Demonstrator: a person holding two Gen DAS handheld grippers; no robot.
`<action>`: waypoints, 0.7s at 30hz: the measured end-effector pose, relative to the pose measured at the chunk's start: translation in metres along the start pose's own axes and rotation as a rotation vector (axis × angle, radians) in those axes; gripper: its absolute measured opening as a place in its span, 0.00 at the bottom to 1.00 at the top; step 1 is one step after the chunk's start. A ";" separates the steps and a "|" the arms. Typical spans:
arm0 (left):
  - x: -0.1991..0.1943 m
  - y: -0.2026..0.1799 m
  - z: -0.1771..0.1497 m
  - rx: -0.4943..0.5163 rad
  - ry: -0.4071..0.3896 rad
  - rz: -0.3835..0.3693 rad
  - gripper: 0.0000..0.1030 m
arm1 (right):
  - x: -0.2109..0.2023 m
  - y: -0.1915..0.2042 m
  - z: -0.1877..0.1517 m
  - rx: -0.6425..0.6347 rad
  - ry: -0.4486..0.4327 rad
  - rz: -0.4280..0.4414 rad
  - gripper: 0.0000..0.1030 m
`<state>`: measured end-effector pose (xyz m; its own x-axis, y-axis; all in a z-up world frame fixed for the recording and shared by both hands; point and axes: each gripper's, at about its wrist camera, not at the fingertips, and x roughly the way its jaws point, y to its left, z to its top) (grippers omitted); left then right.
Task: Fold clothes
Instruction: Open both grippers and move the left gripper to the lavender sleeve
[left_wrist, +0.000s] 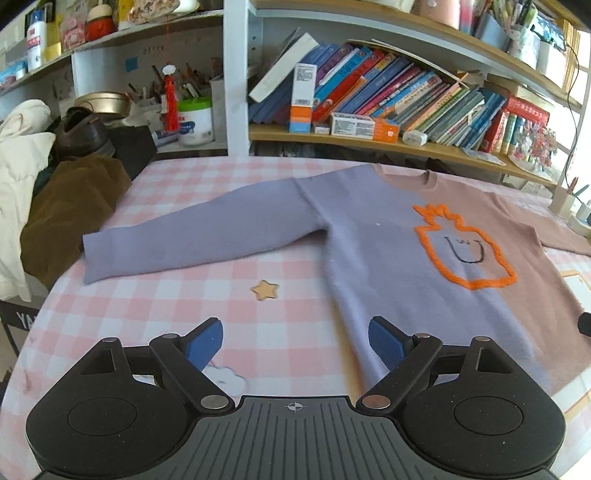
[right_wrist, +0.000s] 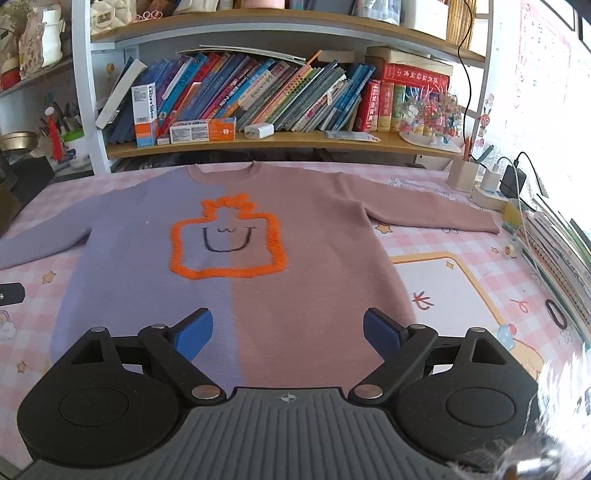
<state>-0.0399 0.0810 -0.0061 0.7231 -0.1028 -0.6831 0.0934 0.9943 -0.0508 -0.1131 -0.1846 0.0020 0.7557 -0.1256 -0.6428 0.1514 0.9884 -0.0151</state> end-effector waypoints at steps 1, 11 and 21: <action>0.001 0.006 0.001 0.000 -0.002 -0.003 0.86 | 0.000 0.006 0.000 0.005 0.000 -0.006 0.86; 0.017 0.070 0.002 -0.068 -0.008 0.013 0.86 | -0.002 0.057 -0.001 -0.007 0.011 -0.038 0.86; 0.048 0.158 0.008 -0.256 -0.023 0.099 0.84 | 0.003 0.087 0.004 -0.088 0.052 -0.058 0.86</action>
<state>0.0150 0.2326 -0.0413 0.7358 -0.0021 -0.6772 -0.1530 0.9736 -0.1693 -0.0951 -0.0992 0.0023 0.7127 -0.1800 -0.6780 0.1351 0.9836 -0.1192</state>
